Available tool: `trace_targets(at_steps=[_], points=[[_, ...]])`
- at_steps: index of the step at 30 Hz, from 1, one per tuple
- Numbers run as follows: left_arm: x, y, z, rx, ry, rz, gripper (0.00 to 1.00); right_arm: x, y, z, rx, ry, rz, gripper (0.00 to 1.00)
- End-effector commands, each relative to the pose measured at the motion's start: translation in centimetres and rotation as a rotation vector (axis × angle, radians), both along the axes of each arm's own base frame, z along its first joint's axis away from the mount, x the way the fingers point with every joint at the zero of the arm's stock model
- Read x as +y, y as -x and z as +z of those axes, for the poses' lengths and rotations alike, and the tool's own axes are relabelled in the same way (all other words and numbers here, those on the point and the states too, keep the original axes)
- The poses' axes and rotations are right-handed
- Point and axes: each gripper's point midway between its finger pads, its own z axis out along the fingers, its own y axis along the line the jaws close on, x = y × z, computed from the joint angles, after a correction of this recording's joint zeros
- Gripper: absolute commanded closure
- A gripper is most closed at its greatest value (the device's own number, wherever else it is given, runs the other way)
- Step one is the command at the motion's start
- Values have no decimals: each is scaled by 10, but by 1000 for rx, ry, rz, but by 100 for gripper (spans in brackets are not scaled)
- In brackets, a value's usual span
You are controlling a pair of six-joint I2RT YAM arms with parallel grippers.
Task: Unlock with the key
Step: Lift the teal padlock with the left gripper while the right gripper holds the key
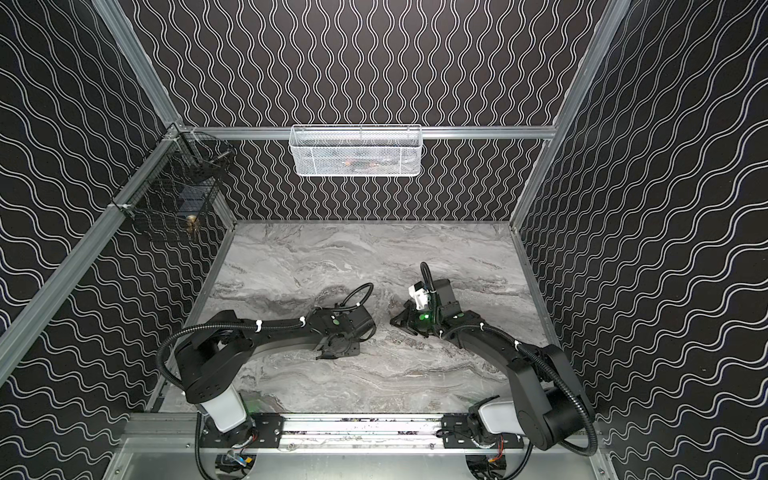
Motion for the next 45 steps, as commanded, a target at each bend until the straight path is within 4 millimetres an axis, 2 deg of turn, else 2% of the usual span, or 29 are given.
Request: trace_targets(at_steps=[1, 14, 22, 26, 44, 45], points=[[14, 25, -14, 116, -22, 32, 53, 4, -5, 7, -20, -13, -2, 100], [11, 33, -10, 115, -13, 28, 50, 4, -9, 6, -20, -2, -7, 100], [16, 38, -11, 104, -19, 74, 48, 6, -11, 8, -22, -4, -6, 100], [13, 40, -15, 107, 9, 83, 51, 5, -12, 8, -23, 4, -9, 100], [6, 30, -3, 67, 33, 48, 61, 5, -15, 10, -27, 10, -13, 100], [6, 29, -1, 62, 34, 45, 61, 12, -8, 9, -23, 13, 17, 100]])
